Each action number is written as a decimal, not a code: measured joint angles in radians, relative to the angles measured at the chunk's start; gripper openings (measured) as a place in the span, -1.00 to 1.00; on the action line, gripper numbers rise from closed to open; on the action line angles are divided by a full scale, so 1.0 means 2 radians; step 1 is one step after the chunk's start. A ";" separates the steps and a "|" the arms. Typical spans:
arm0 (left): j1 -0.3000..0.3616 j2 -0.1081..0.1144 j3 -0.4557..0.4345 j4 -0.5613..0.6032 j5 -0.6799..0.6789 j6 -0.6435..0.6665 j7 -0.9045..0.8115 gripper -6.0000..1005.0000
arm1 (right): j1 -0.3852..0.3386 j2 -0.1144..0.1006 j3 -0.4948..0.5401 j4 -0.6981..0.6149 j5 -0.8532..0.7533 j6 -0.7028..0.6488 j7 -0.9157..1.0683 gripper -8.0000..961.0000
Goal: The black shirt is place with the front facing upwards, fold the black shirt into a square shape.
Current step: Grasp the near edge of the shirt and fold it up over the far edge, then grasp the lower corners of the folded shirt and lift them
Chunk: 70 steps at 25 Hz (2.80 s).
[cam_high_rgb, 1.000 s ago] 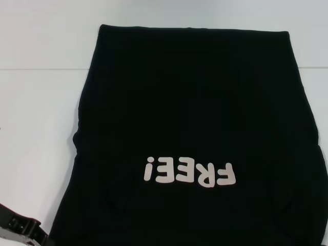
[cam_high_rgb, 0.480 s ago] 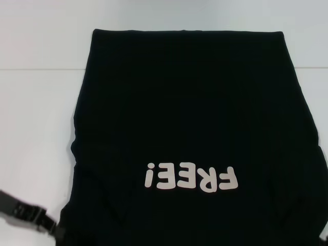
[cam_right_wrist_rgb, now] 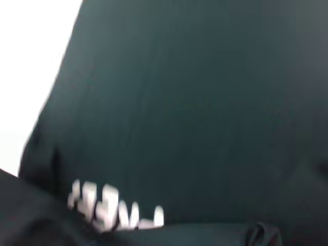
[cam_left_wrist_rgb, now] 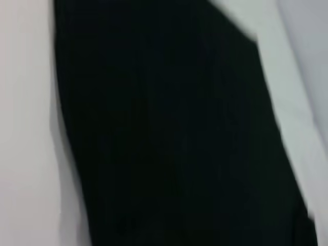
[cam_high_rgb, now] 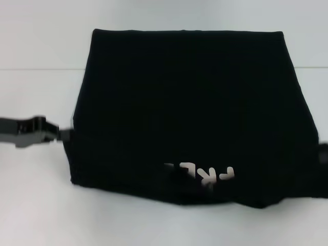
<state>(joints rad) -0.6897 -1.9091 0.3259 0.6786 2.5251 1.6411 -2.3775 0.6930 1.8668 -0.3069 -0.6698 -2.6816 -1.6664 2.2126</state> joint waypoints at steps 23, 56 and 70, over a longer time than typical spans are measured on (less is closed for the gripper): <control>-0.039 -0.059 0.022 -0.032 -0.109 -0.309 0.061 -0.99 | 0.013 0.054 -0.030 0.046 0.189 0.317 -0.063 -0.66; 0.006 0.010 0.098 -0.089 -0.110 -0.178 0.051 0.60 | -0.080 0.078 -0.085 0.050 0.302 0.093 -0.403 0.49; 0.004 -0.027 0.136 -0.084 -0.110 -0.259 0.078 0.65 | -0.078 0.099 -0.093 0.064 0.282 0.092 -0.427 0.52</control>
<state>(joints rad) -0.6824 -1.9628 0.5978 0.5106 2.3056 1.1239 -2.2216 0.5373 2.0646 -0.4920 -0.5425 -2.1170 -1.4815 1.3578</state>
